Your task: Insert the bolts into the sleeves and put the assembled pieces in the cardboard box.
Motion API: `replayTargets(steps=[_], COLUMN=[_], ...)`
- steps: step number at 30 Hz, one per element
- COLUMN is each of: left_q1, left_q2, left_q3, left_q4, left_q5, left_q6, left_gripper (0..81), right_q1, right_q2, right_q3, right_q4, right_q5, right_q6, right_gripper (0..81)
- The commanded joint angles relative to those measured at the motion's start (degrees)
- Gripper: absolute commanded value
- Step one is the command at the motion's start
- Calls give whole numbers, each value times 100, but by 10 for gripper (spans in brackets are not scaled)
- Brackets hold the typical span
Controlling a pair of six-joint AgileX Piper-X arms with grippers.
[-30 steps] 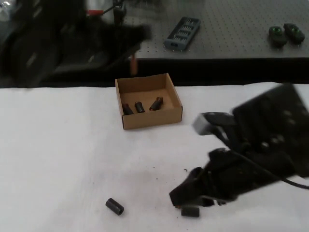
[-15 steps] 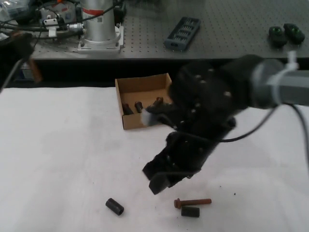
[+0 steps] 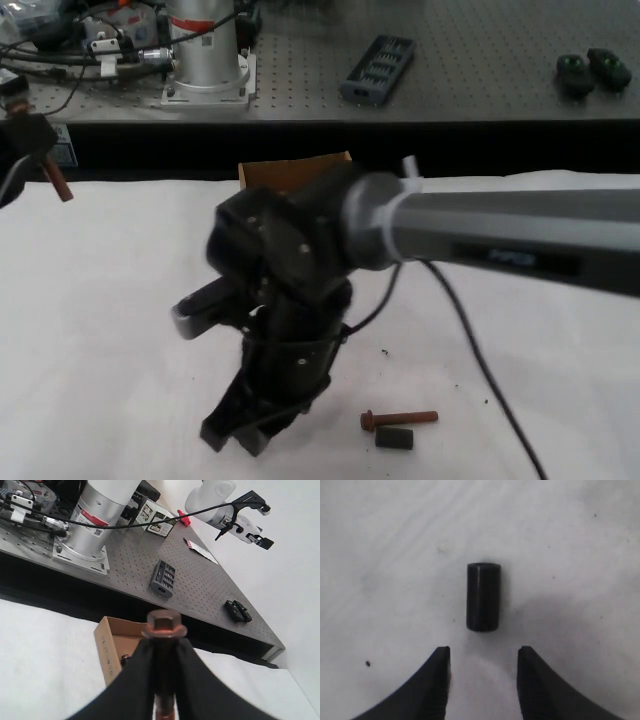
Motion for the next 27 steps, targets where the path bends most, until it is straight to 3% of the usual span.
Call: replayTargets(steps=[1,13,19,27], left_q1=[62,164,505,684], left_q2=[-84,-686,-985,-1007], left_q3=[-34,-34,-34,-34], left_q4=[-153,-153,-153,-153], left_q5=[22,-320,-469,-547], left_q6=[73,467,467,467], left_gripper=[6,6,6,6], right_q1=[12,53,112,186], right_q2=[217,463,628,775], right_q3=[-386,-715,-777,-777], right_q4=[185,111,209,274], right_q5=[280,336,336,336], right_q6=[-127,-219,-169,-88], right_gripper=[326,366,366,310])
